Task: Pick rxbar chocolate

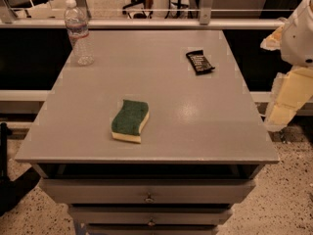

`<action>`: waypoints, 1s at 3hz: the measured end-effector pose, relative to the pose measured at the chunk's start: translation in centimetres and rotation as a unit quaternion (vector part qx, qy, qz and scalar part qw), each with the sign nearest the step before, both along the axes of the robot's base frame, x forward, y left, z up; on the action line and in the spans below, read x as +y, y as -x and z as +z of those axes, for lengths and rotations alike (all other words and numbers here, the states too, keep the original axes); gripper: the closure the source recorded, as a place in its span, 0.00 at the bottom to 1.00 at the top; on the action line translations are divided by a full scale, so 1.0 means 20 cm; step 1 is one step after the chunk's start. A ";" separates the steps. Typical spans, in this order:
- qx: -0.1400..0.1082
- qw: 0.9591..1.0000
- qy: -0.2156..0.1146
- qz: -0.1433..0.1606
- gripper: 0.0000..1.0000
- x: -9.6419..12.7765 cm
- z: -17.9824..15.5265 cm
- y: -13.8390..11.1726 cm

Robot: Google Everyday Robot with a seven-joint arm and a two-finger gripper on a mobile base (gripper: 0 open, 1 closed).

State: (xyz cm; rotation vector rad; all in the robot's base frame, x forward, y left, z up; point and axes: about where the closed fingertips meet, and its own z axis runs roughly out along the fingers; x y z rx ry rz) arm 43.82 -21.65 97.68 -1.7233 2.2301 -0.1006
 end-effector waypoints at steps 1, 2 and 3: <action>-0.006 1.000 -0.002 -0.001 0.00 0.01 0.00 -0.02; -0.031 0.999 -0.009 -0.027 0.00 0.03 -0.07 -0.19; -0.055 0.996 -0.025 -0.065 0.00 0.07 -0.17 -0.46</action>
Offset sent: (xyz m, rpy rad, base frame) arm 0.0751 0.0094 -0.0374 0.0337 -0.1037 -0.1137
